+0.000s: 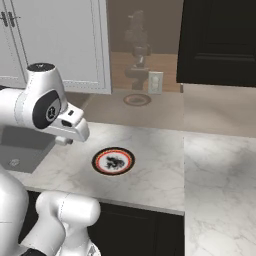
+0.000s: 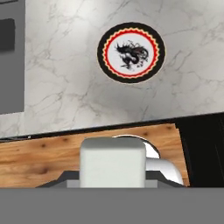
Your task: Pick up the marshmallow and place it in the cup of hot chocolate on the dining counter.
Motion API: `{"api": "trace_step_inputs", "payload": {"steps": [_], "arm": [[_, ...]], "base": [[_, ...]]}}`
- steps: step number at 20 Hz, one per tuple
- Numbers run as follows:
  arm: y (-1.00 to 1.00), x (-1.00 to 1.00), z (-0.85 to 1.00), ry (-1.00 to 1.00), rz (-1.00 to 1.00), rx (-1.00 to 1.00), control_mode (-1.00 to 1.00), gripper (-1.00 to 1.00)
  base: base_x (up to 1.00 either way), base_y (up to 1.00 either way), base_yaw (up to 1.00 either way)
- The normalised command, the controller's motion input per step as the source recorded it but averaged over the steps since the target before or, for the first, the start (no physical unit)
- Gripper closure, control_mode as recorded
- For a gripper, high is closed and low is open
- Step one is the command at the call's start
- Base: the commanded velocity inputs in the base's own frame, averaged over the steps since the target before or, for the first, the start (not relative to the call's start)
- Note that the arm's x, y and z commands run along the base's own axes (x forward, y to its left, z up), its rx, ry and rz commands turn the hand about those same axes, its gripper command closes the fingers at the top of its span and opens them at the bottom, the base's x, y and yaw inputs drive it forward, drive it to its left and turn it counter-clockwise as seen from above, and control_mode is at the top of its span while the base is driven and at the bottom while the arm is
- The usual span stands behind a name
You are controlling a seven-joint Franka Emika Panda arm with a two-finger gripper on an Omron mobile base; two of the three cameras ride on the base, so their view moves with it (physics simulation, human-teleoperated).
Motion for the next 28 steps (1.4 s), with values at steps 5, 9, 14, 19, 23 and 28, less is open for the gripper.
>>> {"api": "trace_step_inputs", "payload": {"steps": [5, 9, 14, 19, 23, 28], "arm": [[0.0, 0.0, -0.04, 0.03, 0.01, 0.0, 1.0, 1.0], [0.0, 0.0, 0.0, 0.0, 0.0, 0.0, 1.0, 1.0], [0.0, 0.0, 0.0, 0.0, 0.0, 0.0, 1.0, 1.0], [0.0, 0.0, 0.0, 0.0, 0.0, 0.0, 1.0, 1.0], [0.0, 0.0, 0.0, 0.0, 0.0, 0.0, 1.0, 1.0], [0.0, 0.0, 0.0, 0.0, 0.0, 0.0, 1.0, 1.0]], "base": [[-0.03, 0.01, 0.01], [-0.53, 0.21, 0.17], [-0.77, 0.68, 0.59], [-0.46, 0.64, 0.93], [-0.33, 0.57, 0.99], [-0.2, 0.38, 1.0]]}}
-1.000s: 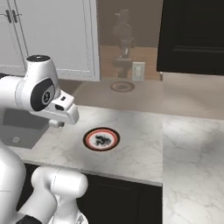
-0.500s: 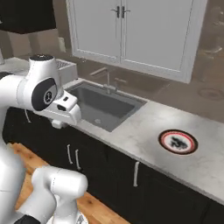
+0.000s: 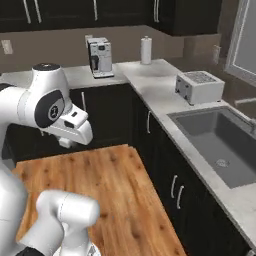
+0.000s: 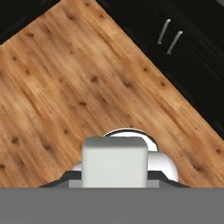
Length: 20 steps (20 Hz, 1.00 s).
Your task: Pick up the marshmallow and place it in the cup of hot chocolate on the dining counter.
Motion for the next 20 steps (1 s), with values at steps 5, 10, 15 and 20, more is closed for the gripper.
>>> {"api": "trace_step_inputs", "payload": {"steps": [5, 10, 15, 20], "arm": [[0.0, 0.0, 0.0, 0.0, 0.0, 0.0, 1.0, 1.0], [0.0, 0.0, 0.0, 0.0, 0.0, 0.0, 1.0, 1.0], [0.0, 0.0, 0.0, 0.0, 0.0, 0.0, 1.0, 1.0], [0.0, 0.0, 0.0, 0.0, 0.0, 0.0, 1.0, 1.0]], "base": [[-0.1, 0.3, 1.0], [-0.01, 0.34, 0.99], [0.0, 0.38, 0.98], [0.0, 0.33, 0.97]]}}
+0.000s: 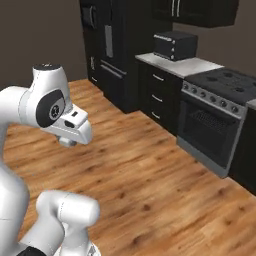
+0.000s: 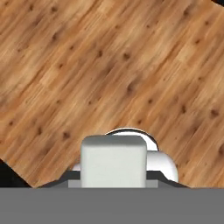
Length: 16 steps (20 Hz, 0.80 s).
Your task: Pick up the marshmallow and place it in the cup of hot chocolate on the dining counter.
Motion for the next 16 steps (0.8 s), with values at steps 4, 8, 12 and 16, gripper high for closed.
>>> {"api": "trace_step_inputs", "payload": {"steps": [4, 8, 12, 16], "arm": [[0.0, 0.0, 0.0, 0.0, 0.0, 0.0, 1.0, 1.0], [0.0, 0.0, 0.0, 0.0, 0.0, 0.0, 1.0, 1.0], [0.0, 0.0, 0.0, 0.0, 0.0, 0.0, 1.0, 1.0], [0.0, 0.0, 0.0, 0.0, 0.0, 0.0, 1.0, 1.0]], "base": [[0.0, 0.17, 0.99], [0.0, 0.03, 1.0], [0.0, 0.0, 1.0], [0.0, -0.24, 0.9]]}}
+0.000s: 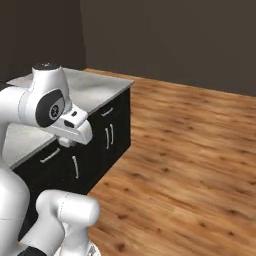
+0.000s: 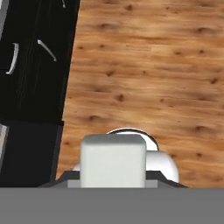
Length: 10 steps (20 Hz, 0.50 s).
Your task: Pick up the marshmallow and place it in the cup of hot chocolate on the dining counter.
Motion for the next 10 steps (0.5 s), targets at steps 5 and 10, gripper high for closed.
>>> {"api": "trace_step_inputs", "payload": {"steps": [5, 10], "arm": [[0.0, 0.0, 0.0, 0.0, 0.0, 0.0, 1.0, 1.0], [0.0, 0.0, 0.0, 0.0, 0.0, 0.0, 1.0, 1.0]], "base": [[0.0, -0.46, 0.79], [0.0, -0.63, 0.79]]}}
